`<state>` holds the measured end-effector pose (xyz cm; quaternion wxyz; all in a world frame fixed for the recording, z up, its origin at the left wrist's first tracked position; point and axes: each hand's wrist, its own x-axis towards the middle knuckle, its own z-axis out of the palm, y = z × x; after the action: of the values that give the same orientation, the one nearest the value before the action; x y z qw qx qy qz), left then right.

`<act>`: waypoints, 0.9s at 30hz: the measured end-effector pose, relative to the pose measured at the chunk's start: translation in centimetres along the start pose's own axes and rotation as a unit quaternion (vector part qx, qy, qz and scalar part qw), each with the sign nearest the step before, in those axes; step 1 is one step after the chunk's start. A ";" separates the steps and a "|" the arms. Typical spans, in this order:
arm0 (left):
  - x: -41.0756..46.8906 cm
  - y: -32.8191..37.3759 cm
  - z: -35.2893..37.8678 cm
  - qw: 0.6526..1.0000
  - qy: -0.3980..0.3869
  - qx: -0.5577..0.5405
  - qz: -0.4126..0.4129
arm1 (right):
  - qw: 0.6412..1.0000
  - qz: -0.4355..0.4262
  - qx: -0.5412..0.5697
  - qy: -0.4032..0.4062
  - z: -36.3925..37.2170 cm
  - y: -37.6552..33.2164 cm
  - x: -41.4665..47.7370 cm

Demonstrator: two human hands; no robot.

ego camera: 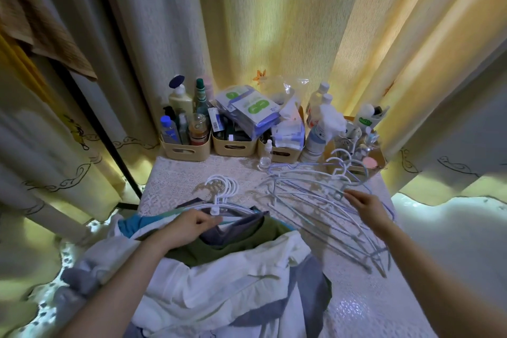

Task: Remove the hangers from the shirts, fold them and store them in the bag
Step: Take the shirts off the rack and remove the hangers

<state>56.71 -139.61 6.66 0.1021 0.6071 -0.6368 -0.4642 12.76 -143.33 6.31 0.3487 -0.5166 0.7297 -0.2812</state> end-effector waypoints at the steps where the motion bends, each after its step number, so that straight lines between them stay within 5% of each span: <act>1: 0.2 0.1 0.0 1.000 0.001 0.003 -0.016 | 1.000 0.009 -0.019 0.003 0.3 1.0 -0.3; 10: 2.1 -0.6 0.2 0.996 -0.076 0.035 0.014 | 0.982 0.048 -0.181 0.030 4.8 2.3 0.4; 14: 2.4 -1.2 0.4 0.996 -0.081 0.025 0.014 | 0.913 0.067 -0.398 0.066 5.3 2.3 0.8; 23: 2.7 -1.1 0.7 0.997 -0.076 0.001 0.019 | 0.956 -0.020 -0.239 0.172 5.4 2.3 3.6; 27: 2.8 -0.5 0.8 0.997 -0.069 0.001 0.017 | 0.931 0.066 -0.327 0.148 5.2 1.8 5.3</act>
<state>55.83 -141.59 4.64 0.0654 0.5627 -0.6530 -0.5026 14.78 -148.06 0.69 0.0663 -0.5050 0.8572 -0.0762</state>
